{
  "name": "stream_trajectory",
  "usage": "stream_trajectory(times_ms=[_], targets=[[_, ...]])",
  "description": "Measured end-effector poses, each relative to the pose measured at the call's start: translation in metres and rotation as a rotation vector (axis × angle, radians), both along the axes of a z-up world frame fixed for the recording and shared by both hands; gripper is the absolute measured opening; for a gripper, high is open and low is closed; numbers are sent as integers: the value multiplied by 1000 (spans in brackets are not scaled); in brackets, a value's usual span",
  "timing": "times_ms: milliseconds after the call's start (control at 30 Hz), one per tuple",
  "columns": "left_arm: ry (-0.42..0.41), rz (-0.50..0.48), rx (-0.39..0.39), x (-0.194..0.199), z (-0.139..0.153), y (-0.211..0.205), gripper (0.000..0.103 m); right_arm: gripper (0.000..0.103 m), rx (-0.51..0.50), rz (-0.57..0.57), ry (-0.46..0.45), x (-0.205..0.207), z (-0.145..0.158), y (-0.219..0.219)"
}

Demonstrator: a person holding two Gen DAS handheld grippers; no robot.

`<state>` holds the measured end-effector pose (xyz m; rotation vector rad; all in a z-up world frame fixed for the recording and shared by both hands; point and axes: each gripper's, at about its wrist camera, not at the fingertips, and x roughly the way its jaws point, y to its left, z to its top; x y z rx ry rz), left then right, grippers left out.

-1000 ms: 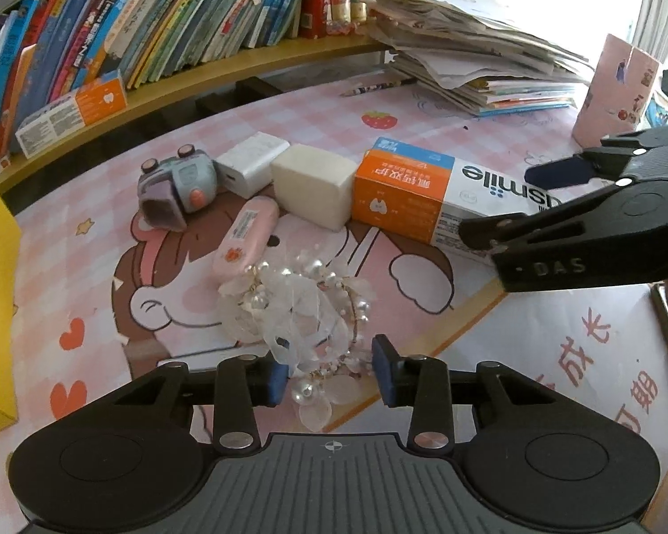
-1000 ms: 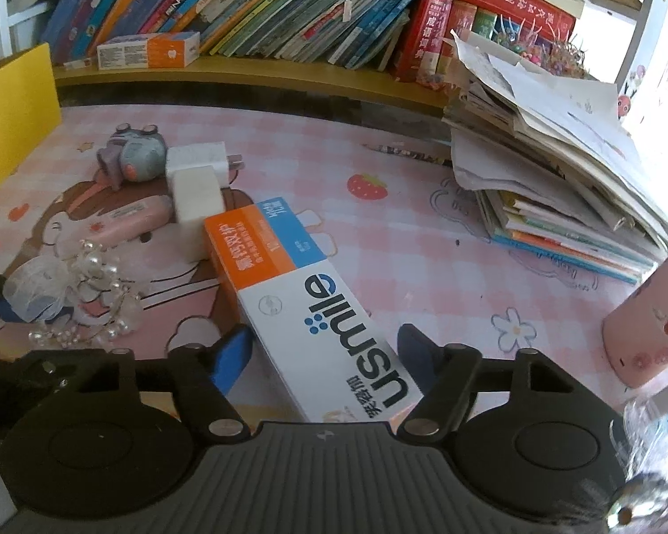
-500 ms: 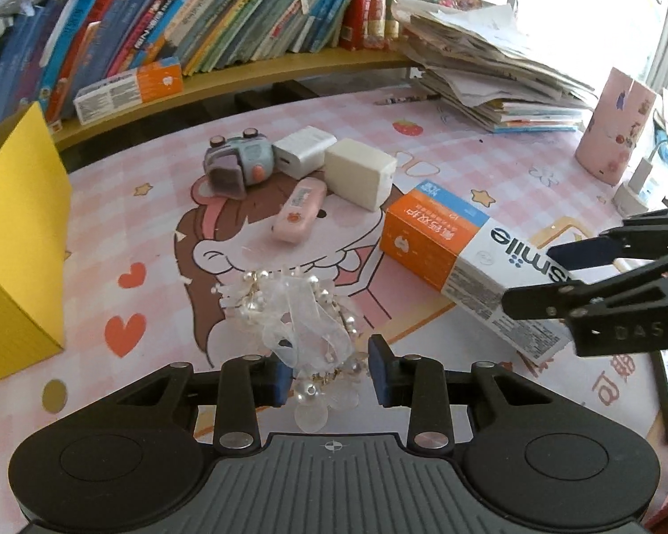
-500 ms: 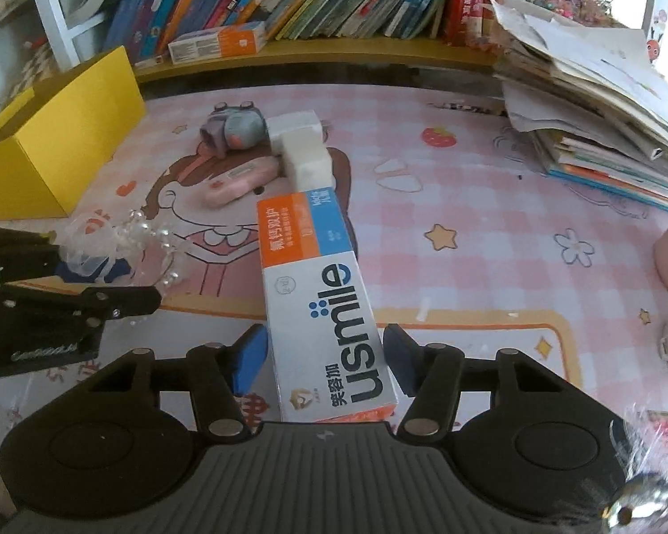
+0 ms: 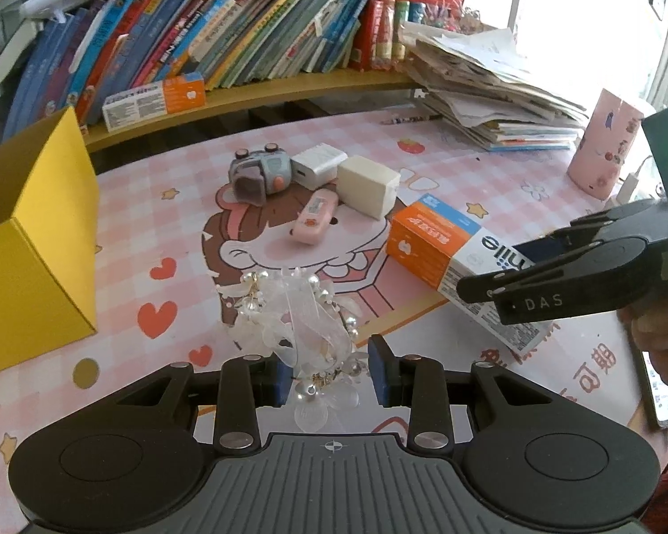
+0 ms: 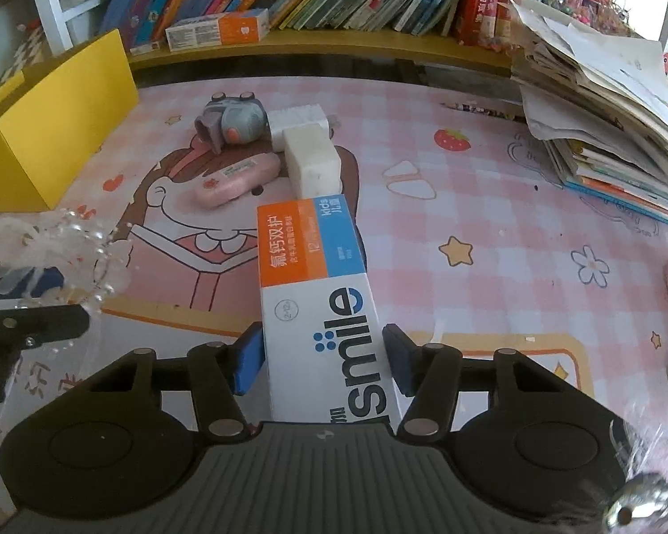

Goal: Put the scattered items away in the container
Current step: 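Grasp lace accessory with left gripper while right gripper grasps usmile box, then carry lace with left gripper while right gripper carries usmile box to yellow box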

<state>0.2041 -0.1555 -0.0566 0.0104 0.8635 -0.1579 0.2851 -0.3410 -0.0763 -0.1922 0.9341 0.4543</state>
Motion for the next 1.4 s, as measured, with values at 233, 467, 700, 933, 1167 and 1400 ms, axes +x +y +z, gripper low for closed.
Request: stream_trajectory(times_ms=[233,467,700,933,1167,1400], targets=[[-15,1,-14,-6,4,4,33,53,18,-3,-6,-14,6,1],[-21,-45,-38,-12,6,8,33,52,54,-23,-8,-31,19,4],[-40,-85,-69,-26,16,23,33,51,70,-44,-10,-53,30,18],[-55,-121,-96,-39,26,44,33,51,44,-71,49,-72,22,35],[-62,-138,-97,-46,31,58,33,51,18,-104,103,-74,7,48],[-67,-171,-94,-50,35,62,33,50,-6,-117,109,-72,-4,53]])
